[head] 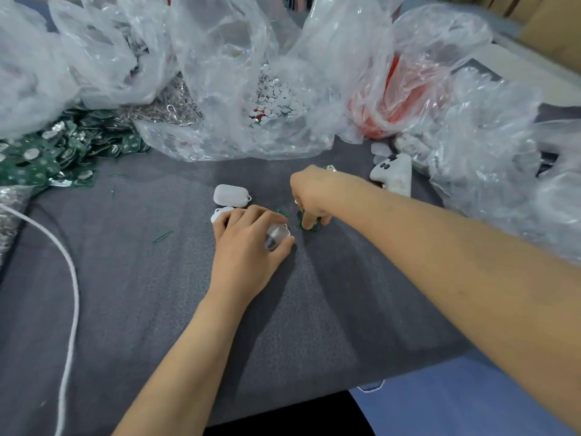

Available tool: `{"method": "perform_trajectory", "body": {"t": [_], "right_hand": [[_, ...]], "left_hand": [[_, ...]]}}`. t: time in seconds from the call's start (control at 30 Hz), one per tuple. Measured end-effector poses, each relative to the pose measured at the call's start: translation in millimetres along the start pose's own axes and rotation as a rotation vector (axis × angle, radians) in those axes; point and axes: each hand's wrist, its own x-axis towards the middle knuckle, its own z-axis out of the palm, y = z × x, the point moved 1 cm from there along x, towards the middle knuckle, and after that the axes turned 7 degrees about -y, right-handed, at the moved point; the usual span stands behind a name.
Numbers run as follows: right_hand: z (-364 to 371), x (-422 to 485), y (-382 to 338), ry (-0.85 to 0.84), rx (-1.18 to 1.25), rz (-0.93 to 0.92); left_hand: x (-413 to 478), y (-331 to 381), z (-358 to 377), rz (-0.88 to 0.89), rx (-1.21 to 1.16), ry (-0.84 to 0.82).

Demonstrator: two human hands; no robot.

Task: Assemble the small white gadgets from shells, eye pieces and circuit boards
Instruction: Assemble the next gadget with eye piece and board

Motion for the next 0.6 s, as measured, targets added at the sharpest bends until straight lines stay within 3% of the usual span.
{"method": "perform_trajectory", "body": {"t": [0.1,0.33,0.4,0.5,0.6], "right_hand": [[7,-7,-7,0.128,-0.095,0.036],[71,-20,-8,0.581,0.026,-0.037],[90,-18,12,0.767,0.267,-0.136],[106,-18,35,0.996,0.913,-0.189],[105,-9,43,0.906,1.482,-0.249]], "left_hand": [[0,-1,1,0.000,-0.005,0.001],[2,-1,2,-0.008,0.019,-0.008],[3,-1,2,-0.018,-0.005,0.003],[3,-1,2,-0.021,-0.057,0.012],[4,-1,1,-0.010,-0.114,-0.004]]}}
